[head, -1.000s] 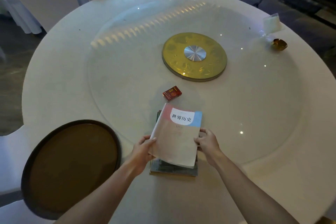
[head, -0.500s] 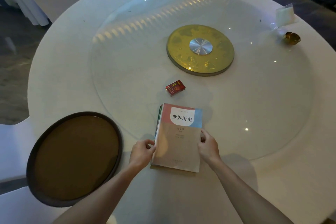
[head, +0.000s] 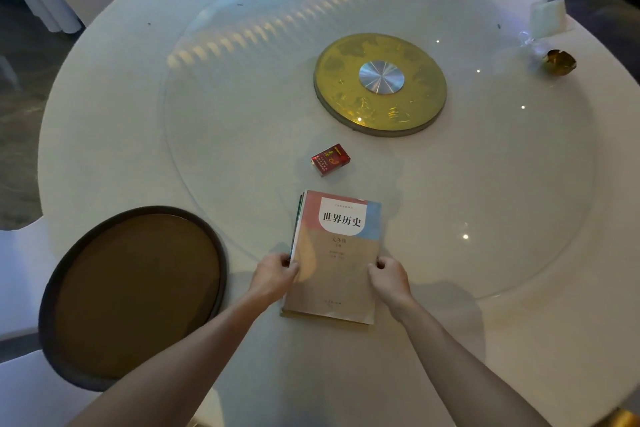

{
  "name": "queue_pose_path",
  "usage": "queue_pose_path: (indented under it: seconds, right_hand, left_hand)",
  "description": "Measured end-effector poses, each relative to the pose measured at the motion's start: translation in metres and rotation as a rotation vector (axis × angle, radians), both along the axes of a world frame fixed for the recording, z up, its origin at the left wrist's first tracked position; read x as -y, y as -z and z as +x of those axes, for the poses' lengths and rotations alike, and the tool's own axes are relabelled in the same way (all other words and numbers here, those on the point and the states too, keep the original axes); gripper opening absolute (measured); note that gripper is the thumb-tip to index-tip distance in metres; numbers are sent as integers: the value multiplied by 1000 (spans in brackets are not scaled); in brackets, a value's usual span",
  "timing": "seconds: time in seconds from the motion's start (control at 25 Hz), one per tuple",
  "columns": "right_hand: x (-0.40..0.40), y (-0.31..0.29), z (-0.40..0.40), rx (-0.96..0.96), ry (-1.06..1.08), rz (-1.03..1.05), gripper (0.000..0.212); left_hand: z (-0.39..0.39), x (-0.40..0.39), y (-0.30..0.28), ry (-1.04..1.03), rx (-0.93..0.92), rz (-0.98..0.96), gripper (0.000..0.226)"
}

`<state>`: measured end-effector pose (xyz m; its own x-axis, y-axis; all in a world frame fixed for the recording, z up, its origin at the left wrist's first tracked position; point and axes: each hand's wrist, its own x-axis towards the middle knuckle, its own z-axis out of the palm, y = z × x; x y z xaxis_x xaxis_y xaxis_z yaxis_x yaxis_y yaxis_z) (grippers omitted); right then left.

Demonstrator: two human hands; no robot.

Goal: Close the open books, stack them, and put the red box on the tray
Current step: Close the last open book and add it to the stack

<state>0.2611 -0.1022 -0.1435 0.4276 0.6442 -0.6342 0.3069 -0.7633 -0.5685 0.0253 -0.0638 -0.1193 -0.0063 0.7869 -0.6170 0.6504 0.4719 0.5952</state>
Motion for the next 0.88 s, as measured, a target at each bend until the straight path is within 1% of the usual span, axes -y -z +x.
queue_pose_path:
  seconds: [0.04, 0.12, 0.24, 0.36, 0.48, 0.56, 0.64, 0.76, 0.88]
  right_hand:
    - [-1, 0, -1, 7, 3, -2, 23]
    - [-5, -1, 0, 34, 5, -5, 25]
    - [-9, 4, 2, 56, -28, 22, 25]
    - [-8, 11, -3, 112, -105, 35, 22]
    - [-5, 14, -8, 133, -105, 69, 20]
    - [-8, 16, -8, 113, -72, 63, 18]
    - [-10, 17, -7, 54, 21, 49, 15]
    - [-13, 16, -6, -46, 145, 32, 21]
    - [-21, 7, 2, -83, 170, 32, 18]
  left_hand:
    - [1, -3, 1, -2, -1, -5, 28]
    - [6, -7, 1, -18, -3, -8, 30]
    - [10, -15, -2, -88, 46, 6, 27]
    - [7, -16, 1, -81, 68, -21, 26]
    - [4, -15, 1, -94, 116, -42, 21]
    - [5, -22, -2, -136, 146, -75, 20]
    - [7, -26, -3, -165, 169, -118, 23]
    - [11, -29, -1, -210, 197, -140, 18]
    - [18, -35, -2, -233, 237, -136, 21]
